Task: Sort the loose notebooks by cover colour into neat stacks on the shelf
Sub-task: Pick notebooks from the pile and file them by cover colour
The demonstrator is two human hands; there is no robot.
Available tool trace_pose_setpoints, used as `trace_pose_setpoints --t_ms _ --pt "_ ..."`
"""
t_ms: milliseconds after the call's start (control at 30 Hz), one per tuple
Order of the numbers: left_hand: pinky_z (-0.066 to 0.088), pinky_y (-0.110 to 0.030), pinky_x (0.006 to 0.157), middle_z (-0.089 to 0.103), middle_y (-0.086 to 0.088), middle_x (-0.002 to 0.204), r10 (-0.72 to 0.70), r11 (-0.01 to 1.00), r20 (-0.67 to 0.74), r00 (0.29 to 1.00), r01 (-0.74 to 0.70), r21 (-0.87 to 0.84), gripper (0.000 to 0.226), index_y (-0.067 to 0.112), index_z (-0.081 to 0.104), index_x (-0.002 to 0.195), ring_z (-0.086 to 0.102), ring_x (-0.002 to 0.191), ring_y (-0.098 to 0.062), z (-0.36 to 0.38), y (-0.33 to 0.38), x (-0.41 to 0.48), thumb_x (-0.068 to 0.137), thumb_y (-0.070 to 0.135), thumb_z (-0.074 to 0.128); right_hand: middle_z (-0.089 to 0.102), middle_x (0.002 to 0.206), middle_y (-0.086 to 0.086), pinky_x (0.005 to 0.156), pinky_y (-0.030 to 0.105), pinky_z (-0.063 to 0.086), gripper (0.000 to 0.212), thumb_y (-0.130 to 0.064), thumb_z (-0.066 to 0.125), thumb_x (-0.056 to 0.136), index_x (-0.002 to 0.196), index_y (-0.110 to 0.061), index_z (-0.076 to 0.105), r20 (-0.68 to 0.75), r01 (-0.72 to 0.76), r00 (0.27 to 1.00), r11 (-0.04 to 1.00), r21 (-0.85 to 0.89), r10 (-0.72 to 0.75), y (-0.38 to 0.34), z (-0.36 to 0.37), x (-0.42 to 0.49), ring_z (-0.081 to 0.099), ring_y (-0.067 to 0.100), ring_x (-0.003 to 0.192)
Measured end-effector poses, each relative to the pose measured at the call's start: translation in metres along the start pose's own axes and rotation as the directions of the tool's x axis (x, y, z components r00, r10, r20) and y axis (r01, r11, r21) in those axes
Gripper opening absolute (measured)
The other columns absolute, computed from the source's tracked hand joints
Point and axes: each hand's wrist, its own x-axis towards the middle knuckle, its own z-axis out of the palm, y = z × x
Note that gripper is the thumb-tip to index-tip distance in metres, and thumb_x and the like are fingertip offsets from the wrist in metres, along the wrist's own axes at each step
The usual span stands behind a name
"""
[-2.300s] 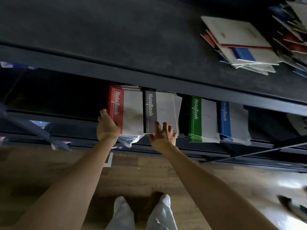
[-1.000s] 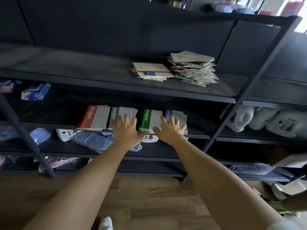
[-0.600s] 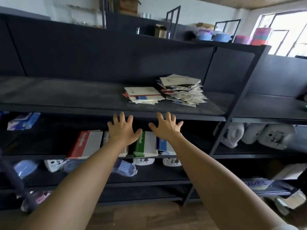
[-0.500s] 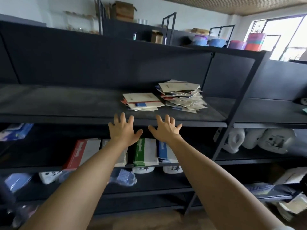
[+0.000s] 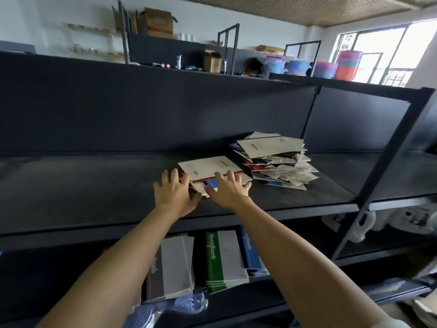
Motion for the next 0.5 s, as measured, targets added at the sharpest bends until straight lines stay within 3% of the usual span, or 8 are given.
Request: trace_pose_setpoints --t_ms 167,367,500 --pt "0.025 -0.051 0.108 0.016 -0.011 0.153 -0.038 0.999 0.030 0.999 0.039 -0.023 0.065 0.021 0.030 0.141 0.008 0.143 -0.035 0.014 -0.019 0.033 0.090 0.060 0.041 0.028 0.147 0.014 0.106 0.061 0.023 0.059 -0.056 0.035 0.094 0.142 -0.022 0.029 0.048 -0.008 0.999 0.999 0.033 0.007 0.000 0.004 0.048 0.023 0.036 0.136" --pt "0.028 -0.049 0.106 0.019 -0.011 0.152 -0.142 0.990 0.076 0.987 0.140 0.025 0.066 0.021 0.029 0.143 0.012 0.142 -0.034 0.027 -0.043 0.053 0.090 0.061 0.037 0.029 0.147 0.011 0.106 0.060 0.022 0.062 -0.057 0.037 0.092 0.143 -0.023 0.029 0.095 0.097 0.991 0.995 0.003 -0.096 -0.018 0.021 0.096 0.023 0.035 0.136" --pt "0.029 -0.048 0.106 0.023 -0.010 0.151 -0.244 0.970 0.099 0.965 0.243 0.030 0.067 0.022 0.030 0.143 0.017 0.140 -0.033 0.032 -0.060 0.062 0.090 0.062 0.036 0.031 0.143 0.012 0.103 0.057 0.028 0.066 -0.059 0.041 0.090 0.144 -0.022 0.029 0.144 0.167 0.976 0.986 -0.004 -0.165 -0.023 0.031 0.119 0.034 0.039 0.129"
